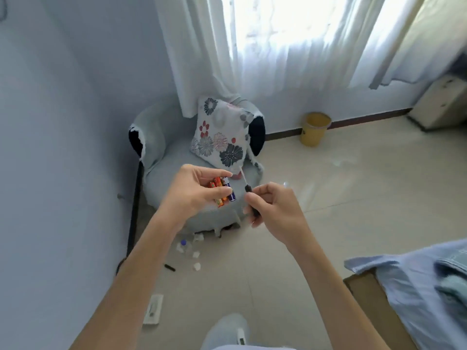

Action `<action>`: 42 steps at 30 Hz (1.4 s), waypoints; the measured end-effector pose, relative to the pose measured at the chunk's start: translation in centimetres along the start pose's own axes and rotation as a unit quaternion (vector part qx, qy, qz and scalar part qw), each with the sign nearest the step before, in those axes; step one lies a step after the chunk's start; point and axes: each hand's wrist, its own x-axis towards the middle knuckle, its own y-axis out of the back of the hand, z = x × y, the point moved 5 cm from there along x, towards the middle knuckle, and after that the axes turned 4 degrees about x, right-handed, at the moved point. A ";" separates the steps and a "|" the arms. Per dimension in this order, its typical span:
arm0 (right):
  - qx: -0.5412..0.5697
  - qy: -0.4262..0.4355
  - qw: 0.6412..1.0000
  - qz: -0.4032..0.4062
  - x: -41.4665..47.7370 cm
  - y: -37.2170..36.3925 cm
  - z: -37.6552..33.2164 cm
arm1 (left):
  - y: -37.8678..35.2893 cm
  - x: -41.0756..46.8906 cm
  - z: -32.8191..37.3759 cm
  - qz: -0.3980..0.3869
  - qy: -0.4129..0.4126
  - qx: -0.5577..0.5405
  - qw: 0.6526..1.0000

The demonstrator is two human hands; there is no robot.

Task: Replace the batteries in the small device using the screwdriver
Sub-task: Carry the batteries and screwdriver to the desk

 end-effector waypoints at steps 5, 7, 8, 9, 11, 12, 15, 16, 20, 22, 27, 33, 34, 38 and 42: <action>0.015 0.007 0.991 0.131 6.1 10.3 -1.6 | -8.2 12.0 5.7 -0.106 -0.042 0.013 0.993; 0.021 0.009 0.983 0.183 8.7 14.4 -2.3 | -11.5 16.9 7.9 -0.142 -0.058 0.022 0.988; 0.024 0.010 0.978 0.209 10.1 16.4 -2.8 | -13.2 19.4 9.0 -0.158 -0.065 0.021 0.985; 0.026 0.012 0.972 0.234 11.5 18.3 -3.3 | -14.8 21.8 10.2 -0.174 -0.071 0.017 0.982; 0.031 0.014 0.960 0.279 14.1 22.0 -4.3 | -18.0 26.1 12.7 -0.203 -0.081 0.023 0.975; 0.032 0.014 0.954 0.298 15.3 23.8 -4.8 | -19.6 28.1 14.0 -0.219 -0.090 0.029 0.971; 0.041 0.017 0.934 0.354 19.3 29.8 -6.4 | -25.6 34.5 18.4 -0.285 -0.113 0.032 0.951; 0.043 0.013 0.927 0.373 20.4 31.6 -6.7 | -27.4 36.3 19.6 -0.303 -0.116 0.033 0.945; 0.043 0.012 0.913 0.405 22.6 36.6 -7.4 | -32.8 40.7 22.5 -0.343 -0.118 0.012 0.932; 0.043 0.011 0.901 0.431 24.5 41.1 -7.1 | -37.6 44.0 24.0 -0.370 -0.112 0.011 0.922; 0.049 0.010 0.880 0.472 29.4 54.2 -5.8 | -50.6 51.8 28.8 -0.406 -0.138 0.036 0.903; 0.055 0.011 0.861 0.505 33.8 69.6 -7.6 | -63.5 58.4 36.5 -0.436 -0.145 0.027 0.888; 0.056 0.009 0.858 0.511 34.4 71.8 -8.0 | -65.3 59.4 37.8 -0.439 -0.149 0.028 0.885; 0.060 0.001 0.852 0.520 37.5 79.3 -8.6 | -72.0 63.8 41.7 -0.462 -0.150 0.009 0.874; 0.069 -0.010 0.841 0.537 41.0 86.4 -8.1 | -78.8 68.8 44.2 -0.473 -0.149 -0.017 0.868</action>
